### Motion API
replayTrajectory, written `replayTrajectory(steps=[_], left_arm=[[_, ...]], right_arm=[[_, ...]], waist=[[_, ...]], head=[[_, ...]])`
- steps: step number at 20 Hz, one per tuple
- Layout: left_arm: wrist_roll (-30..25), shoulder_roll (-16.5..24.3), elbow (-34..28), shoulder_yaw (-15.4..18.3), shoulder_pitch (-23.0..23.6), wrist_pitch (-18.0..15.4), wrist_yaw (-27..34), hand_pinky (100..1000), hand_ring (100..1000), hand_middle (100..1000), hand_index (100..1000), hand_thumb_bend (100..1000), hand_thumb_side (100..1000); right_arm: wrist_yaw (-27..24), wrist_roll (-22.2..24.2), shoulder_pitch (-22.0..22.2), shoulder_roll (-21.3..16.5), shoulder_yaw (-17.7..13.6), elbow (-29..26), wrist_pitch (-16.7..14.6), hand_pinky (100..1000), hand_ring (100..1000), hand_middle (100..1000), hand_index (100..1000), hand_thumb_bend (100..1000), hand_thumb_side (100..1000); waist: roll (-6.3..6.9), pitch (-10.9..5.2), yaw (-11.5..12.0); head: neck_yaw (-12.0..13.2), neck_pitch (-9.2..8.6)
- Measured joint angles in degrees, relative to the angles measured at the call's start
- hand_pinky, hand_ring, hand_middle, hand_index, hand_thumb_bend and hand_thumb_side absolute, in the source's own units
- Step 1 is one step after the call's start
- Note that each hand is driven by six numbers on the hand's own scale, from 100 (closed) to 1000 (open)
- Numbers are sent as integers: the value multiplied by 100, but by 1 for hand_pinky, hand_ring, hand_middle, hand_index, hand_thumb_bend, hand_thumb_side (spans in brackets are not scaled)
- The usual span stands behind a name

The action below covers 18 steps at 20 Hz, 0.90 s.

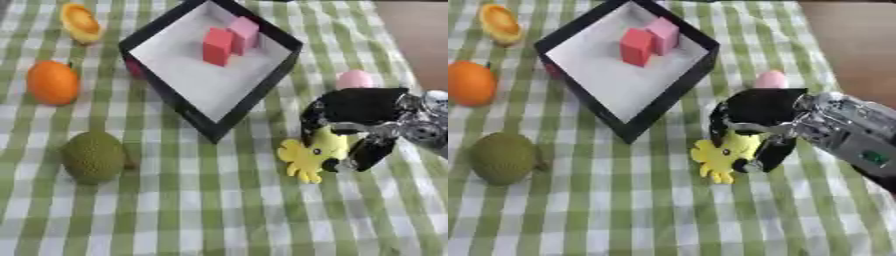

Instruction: Pick up objects on the table and place them in the box.

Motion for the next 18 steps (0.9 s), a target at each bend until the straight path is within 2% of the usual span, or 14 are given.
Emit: replayTrajectory(steps=[5,14,15,16,18], left_arm=[[8,0,-29,0,12,-6,1,806,847,808,820,724,719],[23,2,-68,2,49,-16,1,807,847,807,819,720,720],[27,4,-70,2,53,-19,1,807,847,807,819,721,725],[30,5,-71,3,60,-22,1,807,847,807,819,719,720],[34,6,-76,3,72,-24,1,807,847,808,819,717,719]], right_arm=[[-190,-179,-29,4,-114,0,-129,770,657,537,591,326,100],[-530,-717,-225,-12,-776,0,-398,767,649,520,573,296,100],[-601,-754,-284,-23,-852,0,-432,769,648,520,580,196,100],[-687,-786,-372,-47,-924,0,-469,770,647,520,580,287,100],[-896,-788,-607,-100,-1053,0,-516,770,645,519,579,284,100]], waist=[[-2,0,-22],[-2,0,-73],[-2,0,-73],[-3,0,-74],[-3,0,-74]], head=[[4,0],[57,0],[66,0],[71,0],[74,0]])
